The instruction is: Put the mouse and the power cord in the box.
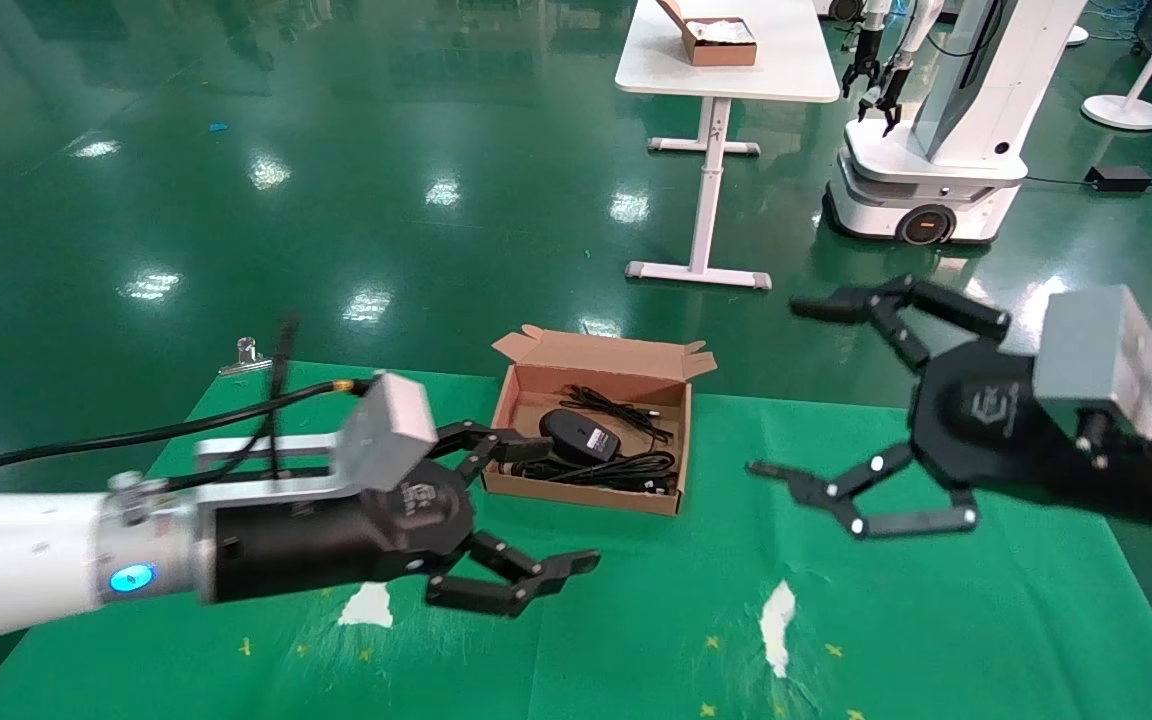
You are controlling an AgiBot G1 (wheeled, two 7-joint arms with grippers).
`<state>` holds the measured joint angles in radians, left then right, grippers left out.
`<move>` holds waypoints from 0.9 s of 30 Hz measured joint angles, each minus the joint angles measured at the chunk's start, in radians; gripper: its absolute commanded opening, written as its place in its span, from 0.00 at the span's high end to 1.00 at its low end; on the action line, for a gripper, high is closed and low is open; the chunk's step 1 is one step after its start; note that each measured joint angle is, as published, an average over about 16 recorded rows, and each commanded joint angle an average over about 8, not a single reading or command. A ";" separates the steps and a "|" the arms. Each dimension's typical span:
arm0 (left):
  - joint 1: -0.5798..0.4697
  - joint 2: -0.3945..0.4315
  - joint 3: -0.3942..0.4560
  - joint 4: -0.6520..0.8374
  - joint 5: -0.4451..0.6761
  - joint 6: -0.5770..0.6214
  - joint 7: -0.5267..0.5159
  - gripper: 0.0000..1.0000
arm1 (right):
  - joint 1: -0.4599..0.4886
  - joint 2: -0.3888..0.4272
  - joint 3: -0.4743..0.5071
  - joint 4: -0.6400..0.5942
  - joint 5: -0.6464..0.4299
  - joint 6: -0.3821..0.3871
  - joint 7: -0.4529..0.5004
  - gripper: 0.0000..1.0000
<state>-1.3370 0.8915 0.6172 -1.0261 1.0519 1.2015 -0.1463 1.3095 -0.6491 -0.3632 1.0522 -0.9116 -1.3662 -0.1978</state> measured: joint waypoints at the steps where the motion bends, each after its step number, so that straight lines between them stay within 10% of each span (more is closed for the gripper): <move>1: 0.012 -0.013 -0.015 -0.012 -0.015 0.013 -0.002 0.00 | -0.009 0.002 0.003 0.009 0.007 -0.005 0.015 0.00; 27: 0.266 -0.284 -0.343 -0.261 -0.327 0.299 -0.041 0.00 | -0.233 0.037 0.083 0.229 0.179 -0.128 0.376 0.00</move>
<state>-1.0711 0.6076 0.2743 -1.2872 0.7245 1.5002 -0.1872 1.0766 -0.6117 -0.2803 1.2816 -0.7322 -1.4943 0.1783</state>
